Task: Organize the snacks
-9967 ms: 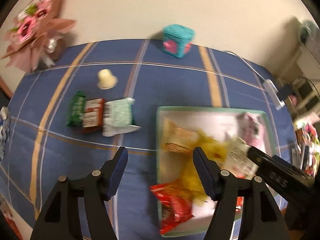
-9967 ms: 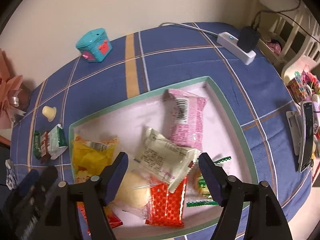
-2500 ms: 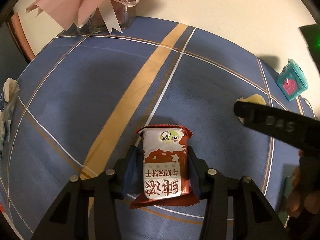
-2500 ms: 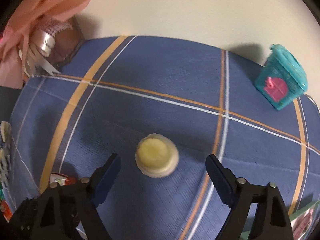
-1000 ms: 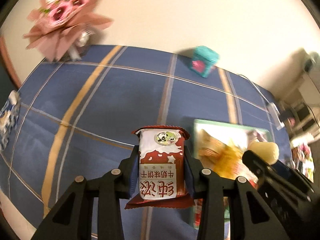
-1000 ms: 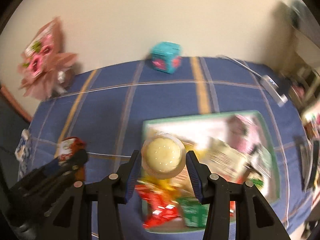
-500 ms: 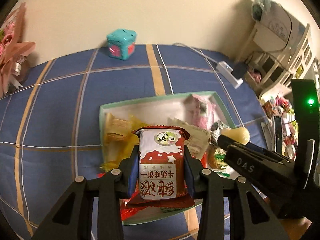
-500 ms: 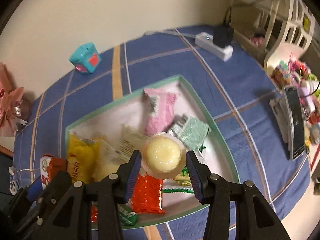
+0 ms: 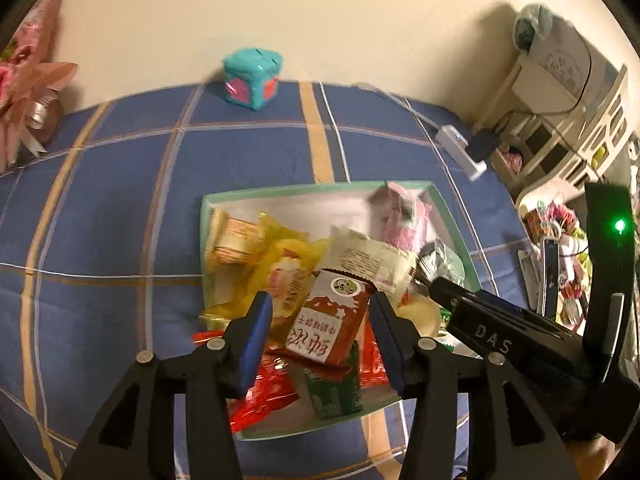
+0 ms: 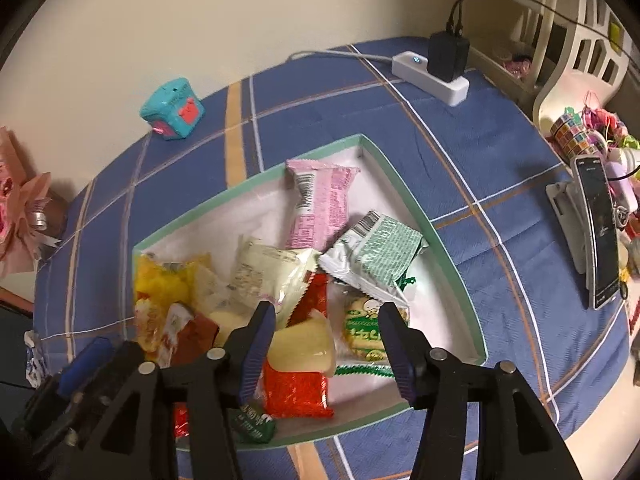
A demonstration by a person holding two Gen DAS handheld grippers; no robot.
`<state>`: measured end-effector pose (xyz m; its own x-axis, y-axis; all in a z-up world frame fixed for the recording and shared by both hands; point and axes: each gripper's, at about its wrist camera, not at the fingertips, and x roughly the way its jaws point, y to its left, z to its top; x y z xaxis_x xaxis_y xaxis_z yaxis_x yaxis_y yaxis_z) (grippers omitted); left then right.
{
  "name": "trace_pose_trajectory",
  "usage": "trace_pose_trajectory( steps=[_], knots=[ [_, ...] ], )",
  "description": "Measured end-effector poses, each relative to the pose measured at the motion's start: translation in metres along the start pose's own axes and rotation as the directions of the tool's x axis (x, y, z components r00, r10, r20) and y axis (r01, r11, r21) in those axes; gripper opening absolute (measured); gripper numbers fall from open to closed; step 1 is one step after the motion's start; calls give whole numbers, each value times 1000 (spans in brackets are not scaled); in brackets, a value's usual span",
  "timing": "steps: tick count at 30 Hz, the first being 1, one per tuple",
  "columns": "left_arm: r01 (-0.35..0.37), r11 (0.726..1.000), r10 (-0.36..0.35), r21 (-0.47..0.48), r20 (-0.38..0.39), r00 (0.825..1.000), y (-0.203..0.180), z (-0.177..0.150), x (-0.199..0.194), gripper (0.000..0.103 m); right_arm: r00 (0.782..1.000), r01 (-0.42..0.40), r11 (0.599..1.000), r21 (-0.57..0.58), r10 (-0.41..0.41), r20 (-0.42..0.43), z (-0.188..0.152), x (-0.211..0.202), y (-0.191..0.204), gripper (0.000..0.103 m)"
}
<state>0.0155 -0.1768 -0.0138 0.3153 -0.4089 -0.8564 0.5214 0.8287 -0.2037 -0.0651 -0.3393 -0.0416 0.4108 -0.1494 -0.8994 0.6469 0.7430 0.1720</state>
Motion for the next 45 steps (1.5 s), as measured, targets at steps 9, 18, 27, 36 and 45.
trace_pose_trajectory(
  steps=[9, 18, 27, 36, 45],
  knots=[
    [-293, 954, 296, -63, 51, 954, 53, -32, -38, 99, 997, -37, 991, -126, 45, 67, -41, -36, 34, 94],
    [-368, 924, 373, -105, 34, 927, 92, -65, -56, 102, 990, -44, 976, -212, 72, 123, -83, -58, 59, 103],
    [-397, 913, 398, -99, -7, 917, 101, -83, -54, 102, 995, -11, 963, -268, 36, 90, -101, -51, 68, 103],
    [-418, 902, 418, -111, -27, 908, 108, -84, -54, 102, 996, -4, 964, -268, 27, 81, -99, -48, 69, 103],
    [-426, 899, 425, -102, -36, 905, 108, -83, -54, 102, 997, 8, 965, -262, 13, 78, -97, -48, 67, 103]
  ],
)
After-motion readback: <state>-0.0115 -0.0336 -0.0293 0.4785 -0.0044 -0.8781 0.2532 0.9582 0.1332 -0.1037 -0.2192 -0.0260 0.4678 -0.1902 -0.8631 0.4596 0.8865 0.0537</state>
